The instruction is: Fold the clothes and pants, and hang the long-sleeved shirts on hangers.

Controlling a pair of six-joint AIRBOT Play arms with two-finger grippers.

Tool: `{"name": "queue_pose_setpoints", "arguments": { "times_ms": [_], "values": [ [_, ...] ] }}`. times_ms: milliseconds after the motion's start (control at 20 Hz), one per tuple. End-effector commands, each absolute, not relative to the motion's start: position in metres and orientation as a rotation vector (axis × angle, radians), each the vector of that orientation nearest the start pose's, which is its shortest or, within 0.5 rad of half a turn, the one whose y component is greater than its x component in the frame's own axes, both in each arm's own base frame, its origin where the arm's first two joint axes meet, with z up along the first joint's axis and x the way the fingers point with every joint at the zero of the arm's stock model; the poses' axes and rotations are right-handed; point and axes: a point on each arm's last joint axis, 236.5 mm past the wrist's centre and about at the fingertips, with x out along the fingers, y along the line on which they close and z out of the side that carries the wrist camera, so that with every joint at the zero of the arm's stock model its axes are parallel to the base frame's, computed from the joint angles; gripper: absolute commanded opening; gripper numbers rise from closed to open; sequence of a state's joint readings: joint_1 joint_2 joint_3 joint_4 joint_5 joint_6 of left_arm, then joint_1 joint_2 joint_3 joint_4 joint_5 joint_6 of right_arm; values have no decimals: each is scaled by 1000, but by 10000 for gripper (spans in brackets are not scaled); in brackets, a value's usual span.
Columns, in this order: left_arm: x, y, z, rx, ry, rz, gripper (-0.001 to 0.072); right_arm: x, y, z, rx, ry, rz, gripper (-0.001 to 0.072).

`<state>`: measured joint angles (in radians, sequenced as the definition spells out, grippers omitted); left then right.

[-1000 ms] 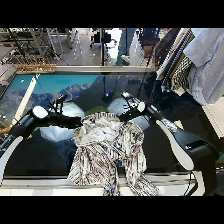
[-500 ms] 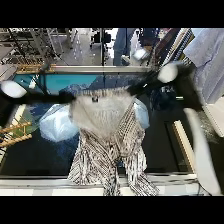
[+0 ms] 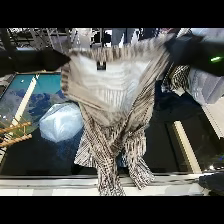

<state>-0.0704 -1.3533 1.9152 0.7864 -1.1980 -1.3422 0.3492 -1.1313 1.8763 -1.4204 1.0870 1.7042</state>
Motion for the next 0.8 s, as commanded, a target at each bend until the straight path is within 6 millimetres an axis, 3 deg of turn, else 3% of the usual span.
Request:
{"name": "queue_pose_setpoints", "arguments": {
  "times_ms": [0, 50, 150, 300, 400, 550, 650, 750],
  "values": [
    [426, -167, 243, -222, 841, -655, 406, 409, 210, 276, 171, 697, 460, 31],
    [416, -151, 211, -169, 962, -613, 471, 416, 225, 241, 151, 784, 469, 30],
    [393, -97, 162, -58, 1174, -455, 466, 423, 256, 189, 104, 893, 498, 30],
    [368, 32, 130, 79, 1290, -10, 466, 418, 293, 135, 1, 990, 565, 31],
    [339, 113, 125, 86, 1269, 234, 483, 413, 307, 119, -55, 1008, 600, 31],
    [290, 219, 128, -56, 1140, 532, 513, 413, 311, 118, -99, 989, 623, 31],
    [266, 282, 136, -151, 1029, 695, 566, 412, 310, 118, -107, 992, 625, 31],
    [253, 327, 128, -254, 993, 770, 566, 409, 308, 115, -143, 1000, 641, 31]
  ]
}}
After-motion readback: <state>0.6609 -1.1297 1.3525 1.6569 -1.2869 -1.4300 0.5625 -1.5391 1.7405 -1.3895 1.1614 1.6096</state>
